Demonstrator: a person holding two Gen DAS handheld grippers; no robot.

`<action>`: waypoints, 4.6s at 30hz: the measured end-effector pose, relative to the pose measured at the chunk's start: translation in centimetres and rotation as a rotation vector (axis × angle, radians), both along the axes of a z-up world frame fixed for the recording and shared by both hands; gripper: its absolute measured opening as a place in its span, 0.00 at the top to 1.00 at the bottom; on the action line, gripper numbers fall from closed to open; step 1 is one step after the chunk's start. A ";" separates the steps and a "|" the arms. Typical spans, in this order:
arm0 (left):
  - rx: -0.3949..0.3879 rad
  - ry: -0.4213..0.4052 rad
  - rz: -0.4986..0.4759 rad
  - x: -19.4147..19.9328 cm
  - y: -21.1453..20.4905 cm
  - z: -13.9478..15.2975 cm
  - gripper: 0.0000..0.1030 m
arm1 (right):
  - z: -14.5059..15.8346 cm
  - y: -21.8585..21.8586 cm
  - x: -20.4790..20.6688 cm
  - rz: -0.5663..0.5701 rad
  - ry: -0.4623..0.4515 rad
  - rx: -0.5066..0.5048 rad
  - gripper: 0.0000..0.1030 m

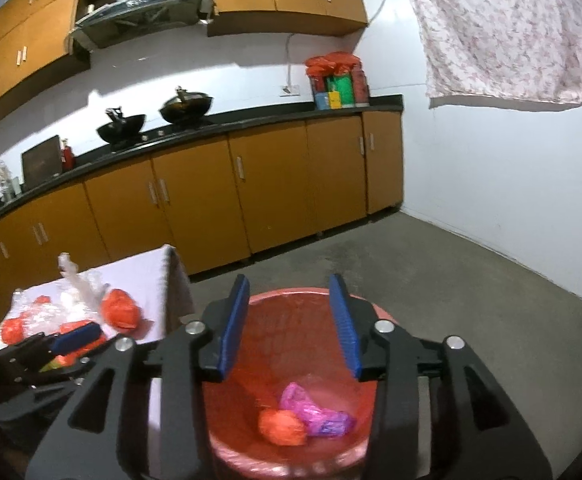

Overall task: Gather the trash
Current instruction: 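Grasp an orange bag with the left tool while the right tool drops the pink bag into the basket, then open the left tool over the basket and return toward the table, then grasp the green bag with the right tool while the left tool grasps a clear bag, then carry both bags to the basket and release them inside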

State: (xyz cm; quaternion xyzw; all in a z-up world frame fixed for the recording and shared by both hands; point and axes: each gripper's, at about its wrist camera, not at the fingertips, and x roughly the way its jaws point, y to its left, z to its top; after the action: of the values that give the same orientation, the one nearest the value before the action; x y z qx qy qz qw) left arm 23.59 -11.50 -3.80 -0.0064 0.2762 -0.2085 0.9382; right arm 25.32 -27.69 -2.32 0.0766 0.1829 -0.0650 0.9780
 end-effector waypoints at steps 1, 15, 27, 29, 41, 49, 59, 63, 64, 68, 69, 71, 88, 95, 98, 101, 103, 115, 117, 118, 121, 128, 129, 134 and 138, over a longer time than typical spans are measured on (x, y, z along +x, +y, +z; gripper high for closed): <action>0.005 -0.009 0.019 -0.7 1.2 0.1 0.38 | 0.1 0.6 -0.2 0.013 0.000 0.003 0.54; 0.143 -0.035 0.346 -8.1 17.1 -2.1 0.21 | -2.3 14.2 -2.7 0.282 0.071 0.021 0.44; 0.062 -0.006 0.560 -11.6 26.1 -3.6 0.21 | -8.5 23.6 0.0 0.399 0.261 0.049 0.44; 0.054 -0.007 0.572 -11.9 27.0 -3.8 0.21 | -9.1 24.3 0.6 0.396 0.281 0.043 0.44; 0.025 0.018 0.535 -11.9 26.6 -4.9 0.21 | -12.2 26.8 3.6 0.420 0.410 0.008 0.70; 0.038 0.023 0.457 -11.7 23.9 -5.3 0.21 | -11.0 24.5 2.2 0.401 0.364 0.031 0.80; 0.077 0.080 0.366 -9.9 19.9 -6.6 0.17 | -8.0 19.6 -0.1 0.326 0.278 -0.004 0.80; 0.101 0.124 0.376 -8.7 19.2 -7.4 0.17 | -7.6 18.5 -0.5 0.309 0.268 -0.006 0.80; 0.100 0.137 0.379 -8.5 19.2 -7.6 0.19 | -7.6 18.3 -0.6 0.308 0.267 -0.005 0.80; 0.082 0.179 0.383 -8.0 19.3 -8.3 0.33 | -7.4 17.9 -0.9 0.307 0.261 -0.004 0.80; 0.080 0.184 0.381 -8.0 19.3 -8.5 0.40 | -7.4 18.0 -1.0 0.307 0.260 -0.005 0.80; 0.082 0.198 0.378 -7.9 19.4 -8.8 0.56 | -7.2 17.9 -1.1 0.307 0.253 -0.006 0.80; 0.020 0.048 0.287 -6.0 15.7 -1.3 0.69 | -3.6 14.0 -3.8 0.205 0.125 -0.067 0.80; 0.025 -0.006 0.177 -4.0 9.8 1.1 0.69 | -3.1 8.6 -4.6 0.082 0.112 -0.065 0.80; 0.029 -0.019 0.129 -3.2 7.2 1.6 0.69 | -3.1 6.0 -4.6 0.024 0.110 -0.057 0.80; 0.037 -0.031 0.077 -2.2 4.4 1.9 0.69 | -3.0 4.1 -4.2 -0.020 0.108 -0.053 0.80; 0.041 -0.035 0.051 -1.8 3.1 1.9 0.69 | -3.1 3.0 -3.8 -0.041 0.107 -0.052 0.80; 0.053 -0.009 -0.094 1.0 -4.6 -0.2 0.69 | -4.6 -1.4 -1.7 -0.119 0.113 -0.046 0.80; 0.057 -0.008 -0.108 1.4 -5.3 -0.5 0.68 | -4.7 -1.8 -1.3 -0.129 0.113 -0.045 0.80; 0.058 -0.007 -0.112 1.4 -5.6 -0.6 0.68 | -4.8 -2.1 -1.0 -0.134 0.113 -0.045 0.80; 0.061 -0.003 -0.124 2.0 -6.3 -1.0 0.68 | -5.0 -2.4 -0.4 -0.140 0.114 -0.046 0.80; 0.066 0.014 -0.146 3.5 -7.5 -1.7 0.68 | -5.4 -2.6 1.2 -0.143 0.118 -0.065 0.80; 0.067 0.019 -0.151 3.7 -7.7 -1.9 0.68 | -5.4 -2.7 1.3 -0.145 0.120 -0.065 0.80; 0.072 0.020 -0.172 4.1 -8.4 -2.4 0.67 | -5.7 -3.3 2.0 -0.154 0.128 -0.059 0.79; 0.066 0.024 -0.188 4.5 -8.8 -2.6 0.59 | -5.4 -3.4 2.5 -0.151 0.118 -0.056 0.74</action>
State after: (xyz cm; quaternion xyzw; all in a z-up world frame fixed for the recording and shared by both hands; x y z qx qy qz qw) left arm 28.10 -20.29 -6.40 0.0477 0.2937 -0.2861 0.9108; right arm 27.83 -31.10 -7.70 0.0587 0.2320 -0.1479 0.9596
